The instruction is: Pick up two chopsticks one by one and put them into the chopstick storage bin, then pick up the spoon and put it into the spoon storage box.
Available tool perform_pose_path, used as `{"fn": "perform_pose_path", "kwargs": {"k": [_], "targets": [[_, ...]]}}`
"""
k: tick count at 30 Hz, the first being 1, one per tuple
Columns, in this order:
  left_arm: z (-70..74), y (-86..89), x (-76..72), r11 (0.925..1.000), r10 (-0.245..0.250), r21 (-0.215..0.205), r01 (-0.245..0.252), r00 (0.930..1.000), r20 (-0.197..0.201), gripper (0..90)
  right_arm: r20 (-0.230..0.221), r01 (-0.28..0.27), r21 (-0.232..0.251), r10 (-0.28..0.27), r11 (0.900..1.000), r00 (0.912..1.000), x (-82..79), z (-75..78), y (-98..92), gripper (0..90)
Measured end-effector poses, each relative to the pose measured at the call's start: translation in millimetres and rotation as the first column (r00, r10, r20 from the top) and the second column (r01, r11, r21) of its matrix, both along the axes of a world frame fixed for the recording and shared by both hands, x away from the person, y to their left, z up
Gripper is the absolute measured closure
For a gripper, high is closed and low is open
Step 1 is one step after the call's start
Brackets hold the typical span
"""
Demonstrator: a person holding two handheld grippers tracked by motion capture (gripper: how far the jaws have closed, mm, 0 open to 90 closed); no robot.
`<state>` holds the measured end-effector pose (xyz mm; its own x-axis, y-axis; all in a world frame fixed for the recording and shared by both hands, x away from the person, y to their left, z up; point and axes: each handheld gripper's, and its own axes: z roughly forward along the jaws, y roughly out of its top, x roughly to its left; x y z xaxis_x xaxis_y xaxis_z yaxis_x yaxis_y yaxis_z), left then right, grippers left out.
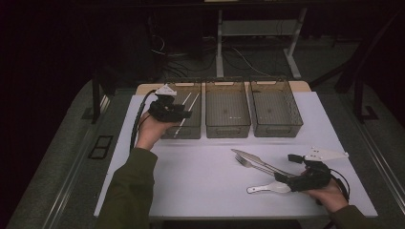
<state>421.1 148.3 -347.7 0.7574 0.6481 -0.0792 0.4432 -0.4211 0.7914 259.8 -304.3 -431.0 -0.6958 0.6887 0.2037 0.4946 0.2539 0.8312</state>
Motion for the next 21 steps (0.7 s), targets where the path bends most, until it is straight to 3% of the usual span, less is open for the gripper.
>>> {"fn": "perform_pose_path", "kwargs": {"k": [3,11,21], "targets": [[-0.9,-0.2,-11.2,0.9996,-0.017,-0.024,0.017,0.9998,0.005,48.3,-0.008,0.002,0.003,-0.002,1.0,1.0,-0.4,0.2,-0.1,4.0],[-5.2,-3.1,-42.5,0.9968,-0.071,-0.033,0.072,0.9968,0.037,37.7,-0.01,0.002,0.002,-0.002,1.0,0.9999,-0.1,0.1,-0.2,4.0],[-27.8,-10.2,-80.5,0.9907,-0.125,-0.044,0.128,0.9897,0.069,26.7,-0.009,-0.003,0.003,0.003,1.0,1.0,-0.5,0.1,-0.6,4.0]]}}
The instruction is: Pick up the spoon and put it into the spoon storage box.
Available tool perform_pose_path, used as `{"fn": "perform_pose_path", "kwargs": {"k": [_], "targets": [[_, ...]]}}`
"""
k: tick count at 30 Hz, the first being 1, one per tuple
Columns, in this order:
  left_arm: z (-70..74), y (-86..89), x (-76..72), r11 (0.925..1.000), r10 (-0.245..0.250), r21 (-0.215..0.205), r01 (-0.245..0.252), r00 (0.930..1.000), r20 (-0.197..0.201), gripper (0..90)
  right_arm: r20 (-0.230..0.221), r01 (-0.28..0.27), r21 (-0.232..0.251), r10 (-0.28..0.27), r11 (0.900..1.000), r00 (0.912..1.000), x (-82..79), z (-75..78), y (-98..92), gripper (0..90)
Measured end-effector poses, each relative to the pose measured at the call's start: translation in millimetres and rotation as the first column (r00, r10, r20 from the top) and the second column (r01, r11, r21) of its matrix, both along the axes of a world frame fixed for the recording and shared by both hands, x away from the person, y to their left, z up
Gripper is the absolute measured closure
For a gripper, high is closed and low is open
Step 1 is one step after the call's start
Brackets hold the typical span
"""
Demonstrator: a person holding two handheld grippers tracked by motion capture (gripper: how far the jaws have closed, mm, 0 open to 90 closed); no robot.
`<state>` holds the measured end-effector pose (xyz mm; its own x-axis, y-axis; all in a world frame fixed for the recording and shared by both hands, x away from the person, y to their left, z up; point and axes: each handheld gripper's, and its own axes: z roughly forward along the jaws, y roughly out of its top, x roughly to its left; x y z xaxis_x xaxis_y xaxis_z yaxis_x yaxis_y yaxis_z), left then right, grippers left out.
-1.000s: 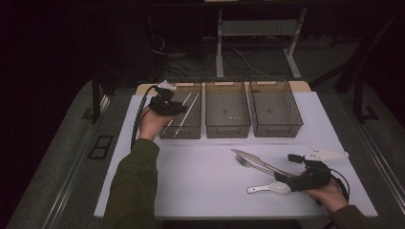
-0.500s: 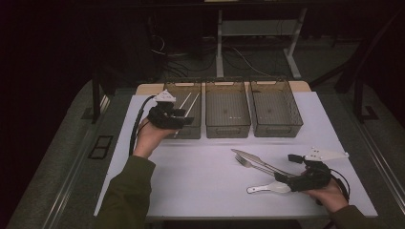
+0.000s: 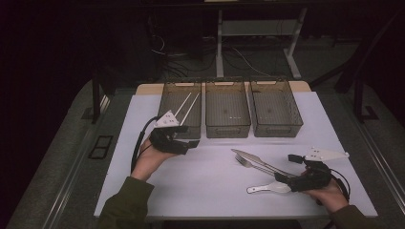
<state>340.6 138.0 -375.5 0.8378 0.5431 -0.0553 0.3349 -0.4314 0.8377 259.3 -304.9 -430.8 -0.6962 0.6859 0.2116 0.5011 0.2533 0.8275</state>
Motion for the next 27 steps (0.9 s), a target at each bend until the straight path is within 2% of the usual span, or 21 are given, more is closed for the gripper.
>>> {"fn": "perform_pose_path", "kwargs": {"k": [3,8,11,15,27], "targets": [[-8.4,-1.7,-10.9,1.0,0.005,0.004,-0.005,1.0,0.004,23.0,0.0,-0.002,0.001,0.002,1.0,1.0,-1.0,0.7,0.2,4.0],[-19.7,-2.1,-26.5,0.9998,0.018,-0.012,-0.018,0.9998,0.006,14.7,0.002,0.005,0.005,-0.005,1.0,1.0,-1.1,1.6,-2.2,3.9],[-23.4,-1.0,-35.2,0.9993,0.021,-0.031,-0.021,0.9998,0.006,8.7,0.005,0.003,0.006,-0.003,1.0,1.0,-1.3,1.7,-2.1,4.0],[-27.5,2.3,-45.0,0.9991,0.032,-0.028,-0.031,0.9994,0.012,1.2,0.005,-0.002,0.004,0.002,1.0,1.0,-1.6,1.7,-1.8,4.0],[-44.4,16.2,-68.7,0.9998,-0.002,-0.019,0.002,1.0,0.001,0.0,-0.007,-0.01,0.001,0.01,1.0,0.9999,-2.3,2.2,-2.2,4.0]]}}
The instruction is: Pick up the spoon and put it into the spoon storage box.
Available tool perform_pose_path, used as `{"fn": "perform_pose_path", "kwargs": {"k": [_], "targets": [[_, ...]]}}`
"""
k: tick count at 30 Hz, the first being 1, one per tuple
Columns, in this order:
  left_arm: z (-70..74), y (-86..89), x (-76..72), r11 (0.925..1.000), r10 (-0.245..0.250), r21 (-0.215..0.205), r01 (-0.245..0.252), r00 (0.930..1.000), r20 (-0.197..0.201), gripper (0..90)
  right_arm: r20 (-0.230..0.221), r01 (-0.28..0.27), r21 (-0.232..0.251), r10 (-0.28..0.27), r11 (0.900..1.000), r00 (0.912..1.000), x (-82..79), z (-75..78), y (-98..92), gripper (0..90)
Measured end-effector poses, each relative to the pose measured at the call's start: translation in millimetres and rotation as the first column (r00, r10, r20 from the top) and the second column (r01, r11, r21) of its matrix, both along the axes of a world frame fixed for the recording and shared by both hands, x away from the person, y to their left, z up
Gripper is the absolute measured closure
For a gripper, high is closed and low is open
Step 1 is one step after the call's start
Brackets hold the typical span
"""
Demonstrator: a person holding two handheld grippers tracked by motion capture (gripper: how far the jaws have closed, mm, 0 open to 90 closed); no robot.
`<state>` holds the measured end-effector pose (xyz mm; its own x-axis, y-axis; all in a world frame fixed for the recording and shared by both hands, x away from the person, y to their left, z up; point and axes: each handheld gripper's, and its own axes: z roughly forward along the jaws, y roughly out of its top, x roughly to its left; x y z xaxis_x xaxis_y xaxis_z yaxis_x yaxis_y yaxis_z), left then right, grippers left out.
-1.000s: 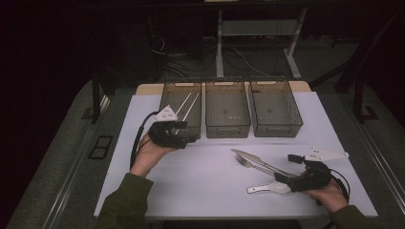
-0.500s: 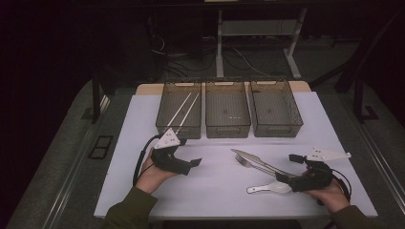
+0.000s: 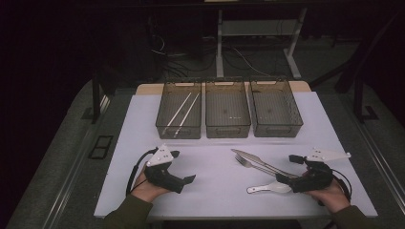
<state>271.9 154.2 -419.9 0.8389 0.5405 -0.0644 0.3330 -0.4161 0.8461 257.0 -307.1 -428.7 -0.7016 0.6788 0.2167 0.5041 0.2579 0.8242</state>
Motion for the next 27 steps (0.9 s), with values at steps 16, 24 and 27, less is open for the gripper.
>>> {"fn": "perform_pose_path", "kwargs": {"k": [16,24,27], "targets": [[-8.5,-4.9,-3.6,0.9988,-0.048,0.008,0.048,0.9986,-0.023,0.0,-0.066,-0.061,-0.022,0.059,0.998,0.9961,-0.3,2.1,-5.5,31.2],[-9.3,-6.4,-3.6,0.9982,-0.059,0.013,0.059,0.9979,-0.027,0.0,-0.095,-0.071,-0.068,0.065,0.995,0.9934,0.3,0.9,-6.0,61.5],[-9.3,-6.7,-3.6,0.9978,-0.064,0.017,0.065,0.9975,-0.029,0.0,-0.108,-0.068,-0.096,0.057,0.993,0.9925,1.9,0.6,-8.8,73.6]]}}
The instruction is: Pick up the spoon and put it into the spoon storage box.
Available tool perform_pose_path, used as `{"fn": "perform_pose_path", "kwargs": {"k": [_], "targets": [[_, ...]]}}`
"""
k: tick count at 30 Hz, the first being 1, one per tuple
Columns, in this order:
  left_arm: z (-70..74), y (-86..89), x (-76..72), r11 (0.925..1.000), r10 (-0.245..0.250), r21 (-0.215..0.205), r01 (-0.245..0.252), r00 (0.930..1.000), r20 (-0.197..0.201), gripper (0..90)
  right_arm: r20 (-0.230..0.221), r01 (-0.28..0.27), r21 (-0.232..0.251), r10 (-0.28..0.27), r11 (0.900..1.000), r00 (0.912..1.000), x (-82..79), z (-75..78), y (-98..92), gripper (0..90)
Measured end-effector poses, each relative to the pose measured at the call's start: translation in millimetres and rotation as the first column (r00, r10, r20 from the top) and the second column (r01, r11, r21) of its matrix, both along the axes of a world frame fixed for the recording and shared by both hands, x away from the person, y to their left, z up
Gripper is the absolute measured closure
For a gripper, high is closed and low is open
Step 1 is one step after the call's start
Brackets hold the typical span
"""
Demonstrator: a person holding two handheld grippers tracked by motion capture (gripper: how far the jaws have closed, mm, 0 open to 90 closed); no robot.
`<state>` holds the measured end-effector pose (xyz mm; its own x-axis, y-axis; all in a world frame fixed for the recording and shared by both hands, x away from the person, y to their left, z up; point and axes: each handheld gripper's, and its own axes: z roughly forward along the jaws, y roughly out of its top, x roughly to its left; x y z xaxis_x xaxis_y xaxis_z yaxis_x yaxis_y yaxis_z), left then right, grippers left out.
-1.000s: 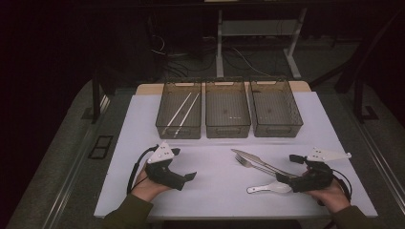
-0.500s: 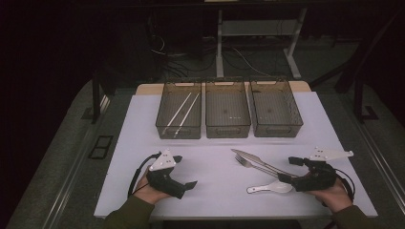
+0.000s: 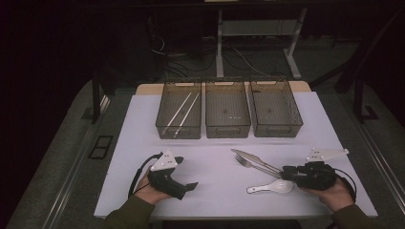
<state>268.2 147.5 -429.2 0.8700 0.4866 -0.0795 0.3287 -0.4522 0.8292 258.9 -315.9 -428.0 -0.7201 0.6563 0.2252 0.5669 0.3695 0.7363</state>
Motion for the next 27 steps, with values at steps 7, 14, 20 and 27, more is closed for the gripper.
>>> {"fn": "perform_pose_path", "kwargs": {"k": [7,14,20,27], "targets": [[-0.5,-1.0,0.0,1.0,-0.005,0.0,0.005,1.0,-0.004,0.0,-0.031,0.018,-0.079,-0.021,0.997,0.9993,6.1,-3.8,0.2,89.6],[-0.7,-1.6,-0.4,1.0,-0.009,-0.001,0.009,0.9999,-0.007,0.0,-0.05,0.001,-0.126,-0.007,0.992,0.9987,8.3,-8.1,3.0,89.7],[-0.6,-1.7,-0.9,0.9999,-0.01,-0.003,0.01,0.9999,-0.008,0.0,-0.057,-0.006,-0.129,-0.002,0.992,0.9984,5.0,-8.7,1.0,89.7],[-0.6,-1.9,-0.9,0.9999,-0.011,-0.003,0.011,0.9999,-0.011,0.0,-0.07,-0.031,-0.131,0.022,0.991,0.9973,-2.0,-7.9,2.6,89.6]]}}
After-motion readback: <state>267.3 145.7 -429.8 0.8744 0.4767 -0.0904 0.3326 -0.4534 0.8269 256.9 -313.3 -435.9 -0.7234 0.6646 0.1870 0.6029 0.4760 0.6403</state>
